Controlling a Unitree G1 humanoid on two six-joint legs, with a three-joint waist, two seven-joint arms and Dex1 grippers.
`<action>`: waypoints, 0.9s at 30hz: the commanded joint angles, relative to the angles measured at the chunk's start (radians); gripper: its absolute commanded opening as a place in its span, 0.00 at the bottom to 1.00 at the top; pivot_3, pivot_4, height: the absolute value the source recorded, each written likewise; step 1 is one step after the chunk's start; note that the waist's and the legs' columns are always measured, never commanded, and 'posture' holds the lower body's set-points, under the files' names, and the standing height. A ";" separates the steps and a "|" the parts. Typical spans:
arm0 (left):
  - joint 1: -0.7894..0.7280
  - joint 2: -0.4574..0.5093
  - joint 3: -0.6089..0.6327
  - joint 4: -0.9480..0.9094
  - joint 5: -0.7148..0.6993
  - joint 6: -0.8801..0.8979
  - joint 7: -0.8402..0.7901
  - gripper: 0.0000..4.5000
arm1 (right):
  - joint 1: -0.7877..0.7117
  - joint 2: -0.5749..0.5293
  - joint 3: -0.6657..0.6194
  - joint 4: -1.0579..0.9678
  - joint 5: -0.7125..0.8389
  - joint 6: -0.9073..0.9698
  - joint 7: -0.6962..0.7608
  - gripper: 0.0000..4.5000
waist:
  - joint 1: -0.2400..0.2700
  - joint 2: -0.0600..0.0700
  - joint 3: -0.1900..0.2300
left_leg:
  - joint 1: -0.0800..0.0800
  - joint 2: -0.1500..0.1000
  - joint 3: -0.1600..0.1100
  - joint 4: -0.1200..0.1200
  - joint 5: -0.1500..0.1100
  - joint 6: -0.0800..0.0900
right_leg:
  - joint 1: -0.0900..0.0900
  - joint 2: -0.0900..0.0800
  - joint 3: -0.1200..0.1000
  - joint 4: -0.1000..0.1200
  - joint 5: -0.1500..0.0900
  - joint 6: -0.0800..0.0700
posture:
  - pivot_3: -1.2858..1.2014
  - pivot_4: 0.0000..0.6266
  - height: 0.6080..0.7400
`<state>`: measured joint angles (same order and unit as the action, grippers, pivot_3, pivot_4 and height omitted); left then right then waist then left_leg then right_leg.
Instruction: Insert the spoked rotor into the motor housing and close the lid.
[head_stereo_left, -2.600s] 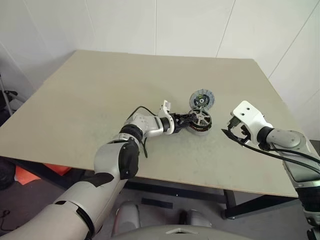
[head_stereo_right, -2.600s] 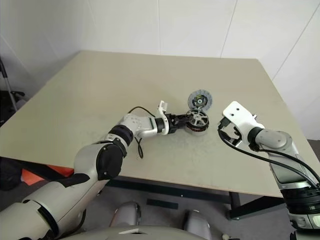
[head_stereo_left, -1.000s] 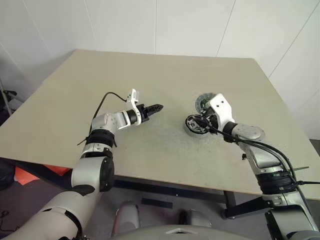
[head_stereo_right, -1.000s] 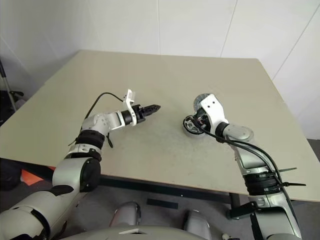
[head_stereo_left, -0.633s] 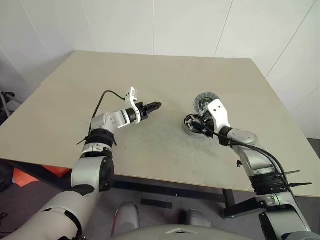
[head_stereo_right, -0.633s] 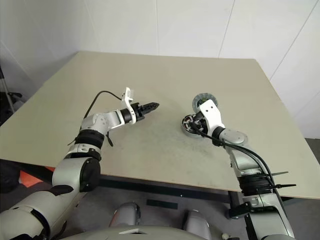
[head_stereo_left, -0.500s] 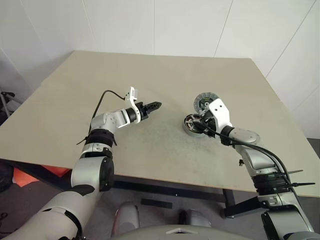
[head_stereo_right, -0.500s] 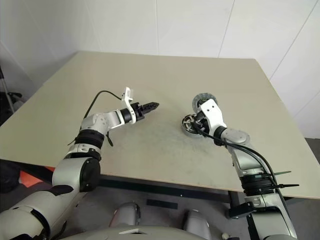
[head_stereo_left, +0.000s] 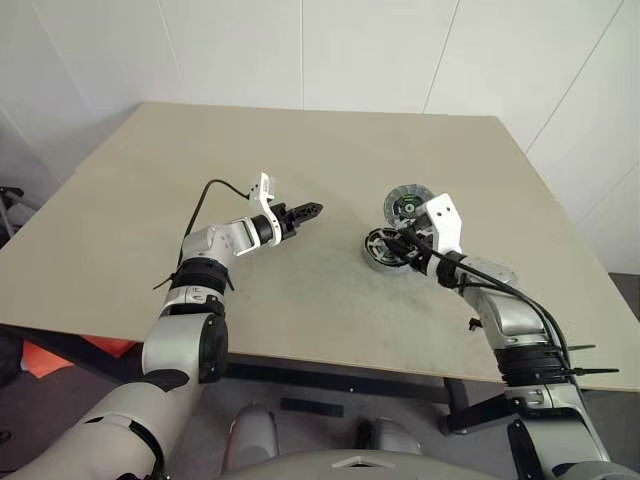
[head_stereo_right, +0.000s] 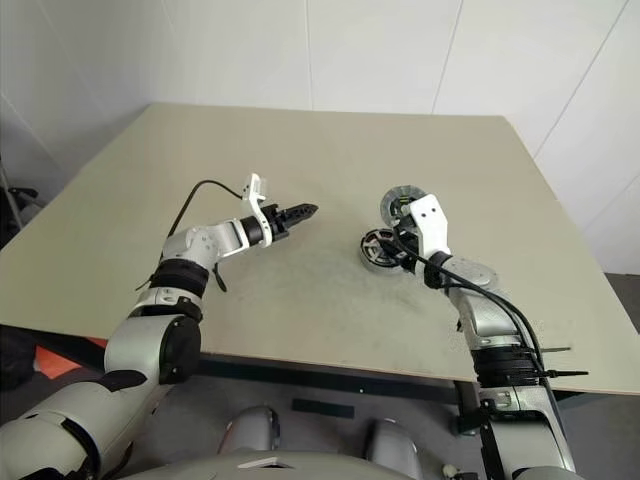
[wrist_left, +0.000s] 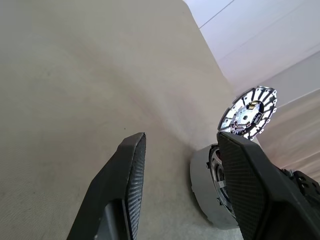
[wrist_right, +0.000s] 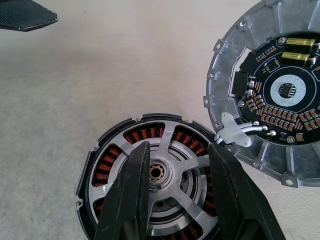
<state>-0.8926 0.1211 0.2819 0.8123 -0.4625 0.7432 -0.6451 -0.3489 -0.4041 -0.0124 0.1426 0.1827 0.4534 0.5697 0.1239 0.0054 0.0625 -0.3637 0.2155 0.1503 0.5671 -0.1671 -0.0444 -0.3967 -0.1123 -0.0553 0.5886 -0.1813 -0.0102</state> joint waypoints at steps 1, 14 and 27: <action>-0.018 0.011 0.006 -0.011 -0.008 -0.022 0.003 0.54 | 0.025 0.006 0.012 0.071 -0.023 0.031 -0.026 0.44 | 0.000 -0.001 0.000 | 0.002 0.000 0.000 0.000 0.000 0.000 | 0.002 0.000 0.000 0.000 -0.001 0.002 | 0.52 0.00 1.00; -0.021 0.009 0.000 0.027 0.000 -0.052 0.015 0.54 | -0.049 -0.037 -0.038 -0.178 0.057 0.134 -0.002 0.44 | 0.000 -0.001 0.000 | -0.002 -0.001 0.000 -0.002 0.000 -0.001 | -0.002 0.000 0.000 -0.002 0.000 0.000 | 0.52 0.00 1.00; -0.025 0.016 -0.003 0.049 0.008 -0.072 0.016 0.54 | -0.056 -0.049 -0.059 -0.210 0.080 0.142 -0.005 0.07 | 0.002 -0.001 0.000 | -0.008 0.002 0.000 -0.003 0.001 -0.003 | -0.009 0.002 0.000 0.000 0.000 0.000 | 0.52 0.00 1.00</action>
<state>-0.8928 0.1271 0.2787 0.8698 -0.4550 0.6890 -0.6270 -0.4032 -0.4414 -0.0392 -0.0197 0.2415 0.6029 0.5645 0.1255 0.0049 0.0624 -0.3712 0.2172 0.1504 0.5640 -0.1662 -0.0471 -0.4052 -0.1103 -0.0550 0.5883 -0.1816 -0.0101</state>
